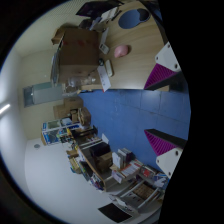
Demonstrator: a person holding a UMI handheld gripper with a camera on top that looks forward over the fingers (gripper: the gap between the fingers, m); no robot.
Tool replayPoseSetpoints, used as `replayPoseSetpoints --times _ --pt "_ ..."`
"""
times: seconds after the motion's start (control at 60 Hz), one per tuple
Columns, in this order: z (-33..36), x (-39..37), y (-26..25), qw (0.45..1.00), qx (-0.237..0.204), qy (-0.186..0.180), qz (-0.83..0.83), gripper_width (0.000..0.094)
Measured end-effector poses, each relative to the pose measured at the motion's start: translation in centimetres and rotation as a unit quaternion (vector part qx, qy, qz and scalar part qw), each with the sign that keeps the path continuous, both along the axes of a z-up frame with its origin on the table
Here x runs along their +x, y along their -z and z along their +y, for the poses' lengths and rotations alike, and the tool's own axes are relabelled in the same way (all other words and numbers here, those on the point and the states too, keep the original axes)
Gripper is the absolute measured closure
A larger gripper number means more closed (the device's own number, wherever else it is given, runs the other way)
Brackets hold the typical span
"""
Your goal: Arrange mouse
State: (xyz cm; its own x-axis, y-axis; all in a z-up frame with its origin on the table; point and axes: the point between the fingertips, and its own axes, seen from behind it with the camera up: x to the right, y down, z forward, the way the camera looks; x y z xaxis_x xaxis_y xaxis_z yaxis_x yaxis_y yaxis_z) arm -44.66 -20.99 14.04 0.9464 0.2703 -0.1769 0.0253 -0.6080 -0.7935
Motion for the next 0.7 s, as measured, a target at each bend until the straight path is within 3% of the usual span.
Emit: replayPoseSetpoints --times 0.233,0.483,0.6,0.7 --pt "4.4 8.2 2.7 0.999 -0.012 0.032 -0.014 0.0137" --pt "16.1 22.5 9.4 0.996 -0.003 0.076 -0.045 0.0142" --pt "21.7 25.3 12.0 0.996 -0.002 0.078 -0.042 0.014" --pt "25.8 25.0 14.0 0.998 0.0 0.059 -0.035 0.0141"
